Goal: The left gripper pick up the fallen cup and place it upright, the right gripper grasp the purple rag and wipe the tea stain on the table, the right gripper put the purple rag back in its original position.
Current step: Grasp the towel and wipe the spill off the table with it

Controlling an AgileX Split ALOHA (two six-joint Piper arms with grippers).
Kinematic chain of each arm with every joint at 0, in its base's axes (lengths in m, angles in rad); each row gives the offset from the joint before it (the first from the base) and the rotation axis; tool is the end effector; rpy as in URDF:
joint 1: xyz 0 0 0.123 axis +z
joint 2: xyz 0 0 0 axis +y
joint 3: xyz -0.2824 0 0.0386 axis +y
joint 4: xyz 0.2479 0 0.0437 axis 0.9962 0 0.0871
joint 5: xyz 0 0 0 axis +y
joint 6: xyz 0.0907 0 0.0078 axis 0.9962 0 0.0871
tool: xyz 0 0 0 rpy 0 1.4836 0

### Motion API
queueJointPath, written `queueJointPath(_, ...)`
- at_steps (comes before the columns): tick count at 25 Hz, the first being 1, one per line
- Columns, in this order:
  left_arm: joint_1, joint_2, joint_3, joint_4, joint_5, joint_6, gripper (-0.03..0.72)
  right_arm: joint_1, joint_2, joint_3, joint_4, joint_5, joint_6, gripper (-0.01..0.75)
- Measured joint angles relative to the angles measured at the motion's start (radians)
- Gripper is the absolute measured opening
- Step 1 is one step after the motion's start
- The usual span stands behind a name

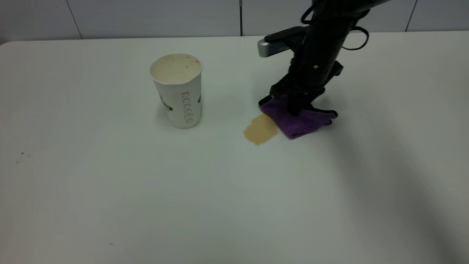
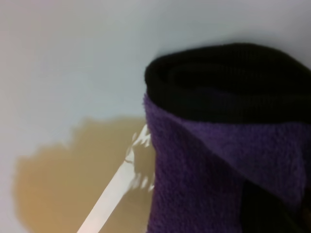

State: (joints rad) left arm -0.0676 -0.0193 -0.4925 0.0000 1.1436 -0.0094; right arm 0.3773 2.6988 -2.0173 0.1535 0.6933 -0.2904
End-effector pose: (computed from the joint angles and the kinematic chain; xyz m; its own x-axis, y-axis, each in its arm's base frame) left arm -0.0105 0.0007 0.2684 -0.5175 0.0256 -0.8553 0.0627 0.9980 -0.0080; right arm 0.4778 0.1989 0.0000 -0.8108 -0.5045 -0.2968 -0.5392 0.8410 0.0435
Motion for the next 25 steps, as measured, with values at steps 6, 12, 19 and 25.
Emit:
queueJointPath(6, 0.0, 0.0, 0.0, 0.0, 0.0, 0.0, 0.53, 0.05, 0.066, -0.144, -0.001, 0.093, 0.001, 0.048)
queueJointPath(12, 0.0, 0.0, 0.0, 0.0, 0.0, 0.0, 0.53, 0.119, 0.071, -0.163, 0.008, 0.195, -0.019, 0.048)
queueJointPath(19, 0.0, 0.0, 0.0, 0.0, 0.0, 0.0, 0.53, 0.188, 0.077, -0.164, 0.085, 0.319, -0.031, 0.048)
queueJointPath(25, 0.0, 0.0, 0.0, 0.0, 0.0, 0.0, 0.53, 0.238, 0.079, -0.164, 0.03, 0.332, -0.023, 0.048)
